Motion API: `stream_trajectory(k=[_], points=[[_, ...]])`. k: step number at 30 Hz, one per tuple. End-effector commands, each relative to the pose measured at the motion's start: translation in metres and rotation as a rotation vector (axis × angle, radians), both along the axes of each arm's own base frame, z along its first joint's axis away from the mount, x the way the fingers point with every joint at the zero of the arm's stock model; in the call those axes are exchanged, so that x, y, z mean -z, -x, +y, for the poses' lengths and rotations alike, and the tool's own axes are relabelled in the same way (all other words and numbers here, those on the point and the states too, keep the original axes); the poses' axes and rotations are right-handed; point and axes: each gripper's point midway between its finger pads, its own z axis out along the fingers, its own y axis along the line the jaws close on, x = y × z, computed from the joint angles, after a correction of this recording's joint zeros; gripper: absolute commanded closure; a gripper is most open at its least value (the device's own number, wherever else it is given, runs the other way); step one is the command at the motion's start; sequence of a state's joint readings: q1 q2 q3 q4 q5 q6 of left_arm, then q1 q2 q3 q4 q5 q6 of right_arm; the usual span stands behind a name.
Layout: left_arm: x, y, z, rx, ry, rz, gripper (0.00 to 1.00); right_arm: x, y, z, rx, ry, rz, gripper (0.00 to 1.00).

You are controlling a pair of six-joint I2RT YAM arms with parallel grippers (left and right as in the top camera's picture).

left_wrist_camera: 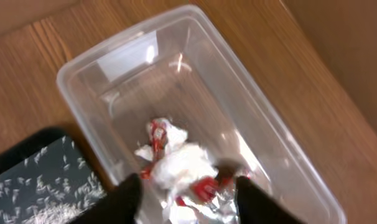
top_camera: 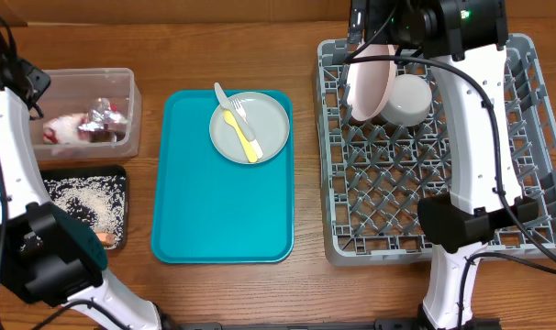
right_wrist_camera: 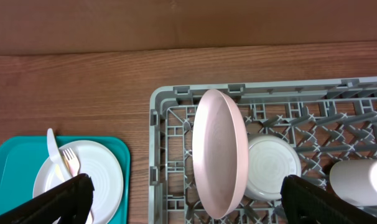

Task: Sort waste into correct bins and load items into the dishwasher rack
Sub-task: 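Carry the red wrapper into the clear bin and release it, then move the right gripper from the rack over the white plate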

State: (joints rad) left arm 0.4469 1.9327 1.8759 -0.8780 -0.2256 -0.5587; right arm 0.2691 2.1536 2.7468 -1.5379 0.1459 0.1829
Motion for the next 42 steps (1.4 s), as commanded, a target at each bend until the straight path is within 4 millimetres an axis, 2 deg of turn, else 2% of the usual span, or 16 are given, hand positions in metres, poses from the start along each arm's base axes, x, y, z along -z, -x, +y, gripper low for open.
stream_trajectory(k=[1, 4, 6, 8, 11, 14, 16, 17, 20, 25, 29, 34, 42], points=[[0.014, -0.001, 0.009, -0.021, 0.003, 0.030, 0.36, 0.001, -0.002, -0.001, 0.004, 0.009, -0.002, 0.00], [0.014, 0.004, -0.003, 0.009, 0.054, 0.039, 0.27, 0.001, -0.002, -0.001, 0.004, 0.009, -0.002, 0.00], [0.004, 0.005, -0.014, 0.039, 0.091, 0.022, 0.17, 0.001, -0.002, -0.001, 0.004, 0.009, -0.002, 0.00], [-0.011, 0.010, -0.029, 0.075, 0.139, -0.004, 0.12, 0.001, -0.002, -0.001, 0.004, 0.009, -0.002, 0.00], [-0.042, 0.024, -0.053, 0.119, 0.192, -0.046, 0.10, 0.001, -0.002, -0.001, 0.004, 0.009, -0.002, 0.00], [-0.070, 0.052, -0.075, 0.119, 0.224, -0.062, 0.00, 0.001, -0.002, -0.001, 0.004, 0.009, -0.002, 0.00], [-0.081, 0.072, -0.087, 0.120, 0.233, -0.047, 0.00, 0.001, -0.002, -0.001, 0.004, 0.009, -0.002, 0.00], [-0.086, 0.092, -0.098, 0.120, 0.252, -0.017, 0.00, 0.001, -0.002, -0.001, 0.004, 0.009, -0.002, 0.00], [-0.083, 0.112, -0.112, 0.131, 0.282, 0.044, 0.00, 0.001, -0.002, -0.001, 0.004, 0.009, -0.002, 0.00], [-0.065, 0.136, -0.146, 0.234, 0.373, 0.191, 0.00, 0.001, -0.002, -0.001, 0.004, 0.009, -0.002, 0.00], [-0.056, 0.148, -0.162, 0.271, 0.399, 0.271, 0.00, 0.001, -0.002, -0.001, 0.004, 0.009, -0.002, 0.00], [-0.049, 0.156, -0.165, 0.267, 0.409, 0.318, 0.00, 0.001, -0.002, -0.001, 0.004, 0.009, -0.002, 0.00], [-0.049, 0.154, -0.158, 0.256, 0.378, 0.316, 0.00, 0.001, -0.002, -0.001, 0.004, 0.009, -0.002, 0.00]])
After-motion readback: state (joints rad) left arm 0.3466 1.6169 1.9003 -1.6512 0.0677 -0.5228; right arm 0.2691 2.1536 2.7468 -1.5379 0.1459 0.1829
